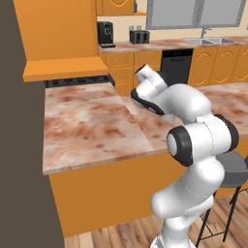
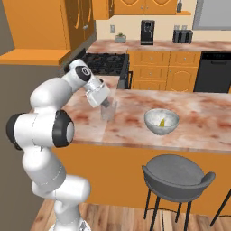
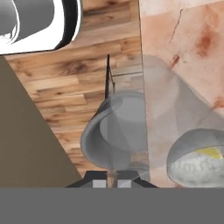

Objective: There is a bowl on the dining counter. Grab a lemon wedge from the fridge and place it in the bowl. Then get the liquor bottle and glass cup from the cabinet and place them next to the bowl.

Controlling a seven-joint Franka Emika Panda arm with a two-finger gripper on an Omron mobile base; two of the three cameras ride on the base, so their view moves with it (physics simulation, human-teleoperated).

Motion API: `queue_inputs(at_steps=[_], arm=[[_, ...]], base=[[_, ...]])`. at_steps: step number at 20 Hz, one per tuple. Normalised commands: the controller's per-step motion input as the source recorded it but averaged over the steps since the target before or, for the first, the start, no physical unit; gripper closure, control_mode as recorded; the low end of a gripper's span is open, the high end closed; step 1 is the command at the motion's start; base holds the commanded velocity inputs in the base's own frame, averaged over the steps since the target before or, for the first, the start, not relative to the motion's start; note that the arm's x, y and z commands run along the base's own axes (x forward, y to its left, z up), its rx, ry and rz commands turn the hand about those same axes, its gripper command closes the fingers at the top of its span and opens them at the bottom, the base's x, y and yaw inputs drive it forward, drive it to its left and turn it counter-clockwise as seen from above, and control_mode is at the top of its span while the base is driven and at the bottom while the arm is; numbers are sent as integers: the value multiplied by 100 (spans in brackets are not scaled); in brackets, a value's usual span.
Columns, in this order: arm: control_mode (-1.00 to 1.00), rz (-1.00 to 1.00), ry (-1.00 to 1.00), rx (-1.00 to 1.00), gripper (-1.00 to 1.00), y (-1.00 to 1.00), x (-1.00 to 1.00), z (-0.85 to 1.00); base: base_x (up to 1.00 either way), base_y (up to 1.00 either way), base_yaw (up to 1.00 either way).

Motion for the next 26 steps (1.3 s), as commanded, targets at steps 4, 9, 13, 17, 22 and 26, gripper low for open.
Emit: queue_inputs(at_steps=[4,9,13,17,22,26], arm=[[-100,0,0,-2,100,-4,41,-37],[-100,0,0,-2,100,-12,41,-37],[-100,0,-2,-1,100,-19,44,-34],[-100,0,-5,-1,100,-21,34,-32],[-100,0,-4,-1,100,-21,31,-30],[-100,0,-4,-1,100,-20,34,-26]], base=[[0,0,0],[0,0,0],[0,0,0],[0,0,0],[0,0,0],[0,0,0]])
